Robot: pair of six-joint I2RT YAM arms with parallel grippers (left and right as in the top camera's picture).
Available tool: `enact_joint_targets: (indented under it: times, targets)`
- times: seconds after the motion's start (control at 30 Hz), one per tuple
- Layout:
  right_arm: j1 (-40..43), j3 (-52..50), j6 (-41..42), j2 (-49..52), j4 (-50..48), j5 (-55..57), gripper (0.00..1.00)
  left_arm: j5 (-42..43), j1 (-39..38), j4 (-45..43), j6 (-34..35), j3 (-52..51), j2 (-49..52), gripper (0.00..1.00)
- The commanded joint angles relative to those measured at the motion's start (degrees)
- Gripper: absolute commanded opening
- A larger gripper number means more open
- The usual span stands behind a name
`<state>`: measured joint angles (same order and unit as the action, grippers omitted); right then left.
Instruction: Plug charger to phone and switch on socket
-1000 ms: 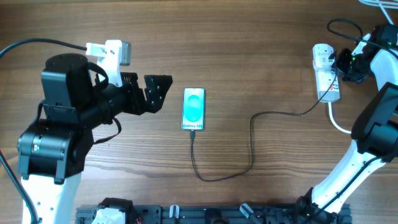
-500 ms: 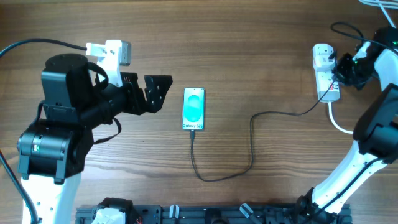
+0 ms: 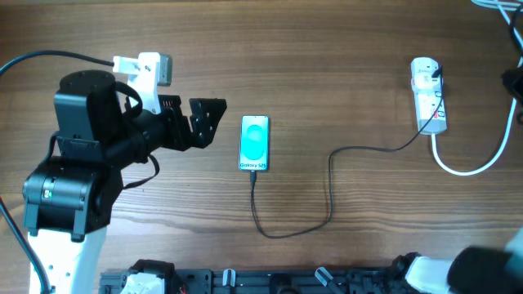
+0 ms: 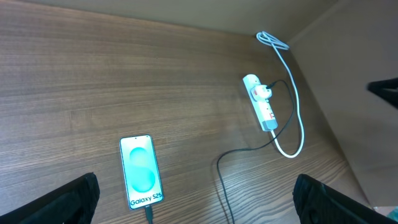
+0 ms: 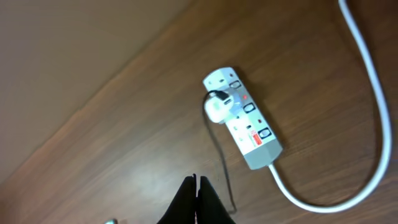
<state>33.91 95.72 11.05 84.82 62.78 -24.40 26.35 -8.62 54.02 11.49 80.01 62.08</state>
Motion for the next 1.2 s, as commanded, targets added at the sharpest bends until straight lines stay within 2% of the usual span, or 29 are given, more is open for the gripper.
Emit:
enact_joint_targets:
  times: [0.0, 0.27, 0.43, 0.5, 0.53, 0.57, 0.6, 0.63, 0.7, 0.93, 1.17]
  targets:
    - [-0.31, 0.22, -5.55, -7.69, 3.21, -1.64, 0.04, -0.52, 0.33, -0.15, -0.33, 0.52, 0.17, 1.0]
    - [-1.49, 0.22, -12.94, -20.13, 7.48, -13.88, 0.05, -0.52, 0.31, -0.15, -0.31, 0.52, 0.17, 1.0]
    - [-10.69, 0.22, -17.57, -23.04, 12.31, -13.81, 0.07, -0.52, 0.33, -0.17, -0.31, 0.52, 0.17, 1.0]
    - [-15.47, 0.22, -18.6, -23.32, 14.73, -13.57, 0.13, -0.52, 0.31, -0.17, -0.33, 0.52, 0.17, 1.0]
    - [-16.52, 0.22, -18.53, -23.32, 15.13, -13.4, 0.2, -0.52, 0.33, -0.15, -0.31, 0.52, 0.17, 1.0]
    - [-17.55, 0.22, -18.36, -23.32, 15.58, -12.94, 0.31, -0.52, 0.33, -0.15, -0.31, 0.52, 0.17, 1.0]
    - [-17.81, 0.22, -18.32, -23.32, 16.09, -13.0, 0.54, -0.52, 0.31, -0.15, -0.31, 0.52, 0.17, 1.0]
    - [-17.84, 0.22, -16.85, -23.28, 16.81, -12.96, 1.0, -0.52, 0.33, -0.15, -0.33, 0.52, 0.17, 1.0]
    - [-17.84, 0.22, -12.59, -22.86, 17.99, -12.7, 1.0, -0.52, 0.33, -0.17, -0.33, 0.52, 0.17, 1.0]
    - [-17.84, 0.22, -12.35, -19.82, 17.84, -9.7, 1.0, -0.52, 0.33, -0.15, -0.33, 0.52, 0.17, 1.0]
    - [-17.84, 0.17, -12.44, -11.87, 19.63, -9.75, 1.0, -0.52, 0.33, -0.15, -0.33, 0.52, 0.17, 1.0]
